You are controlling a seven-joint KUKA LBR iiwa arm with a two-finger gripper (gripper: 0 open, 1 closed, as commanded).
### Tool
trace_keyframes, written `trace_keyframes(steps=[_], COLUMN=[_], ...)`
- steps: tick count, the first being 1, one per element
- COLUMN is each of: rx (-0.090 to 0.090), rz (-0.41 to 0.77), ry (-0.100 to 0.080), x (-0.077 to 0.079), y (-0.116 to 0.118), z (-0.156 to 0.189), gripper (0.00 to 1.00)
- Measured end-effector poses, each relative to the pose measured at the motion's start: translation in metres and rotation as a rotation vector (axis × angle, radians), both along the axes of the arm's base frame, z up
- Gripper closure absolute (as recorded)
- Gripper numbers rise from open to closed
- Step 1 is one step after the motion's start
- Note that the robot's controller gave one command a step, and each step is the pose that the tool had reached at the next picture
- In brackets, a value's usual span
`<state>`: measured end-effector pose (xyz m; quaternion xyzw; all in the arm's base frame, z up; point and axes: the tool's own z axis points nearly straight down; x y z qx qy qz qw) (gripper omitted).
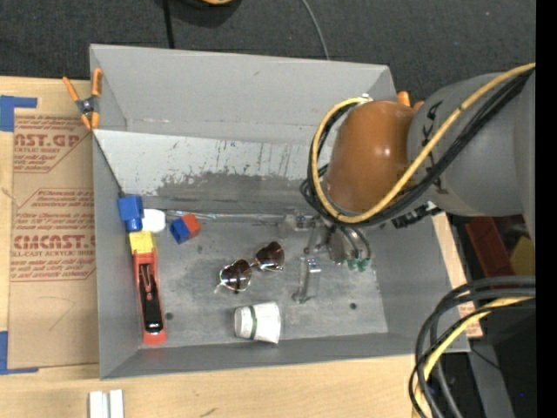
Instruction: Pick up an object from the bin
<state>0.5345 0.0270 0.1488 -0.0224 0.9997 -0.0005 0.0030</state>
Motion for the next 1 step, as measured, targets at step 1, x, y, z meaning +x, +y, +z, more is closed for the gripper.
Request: trace_keyframes(steps=[1], rx=[0.003], rz=[-0.018], ry=[0.0], x=[0.0387], y=[0.0128], z=[-0.0535], gripper=[0.0])
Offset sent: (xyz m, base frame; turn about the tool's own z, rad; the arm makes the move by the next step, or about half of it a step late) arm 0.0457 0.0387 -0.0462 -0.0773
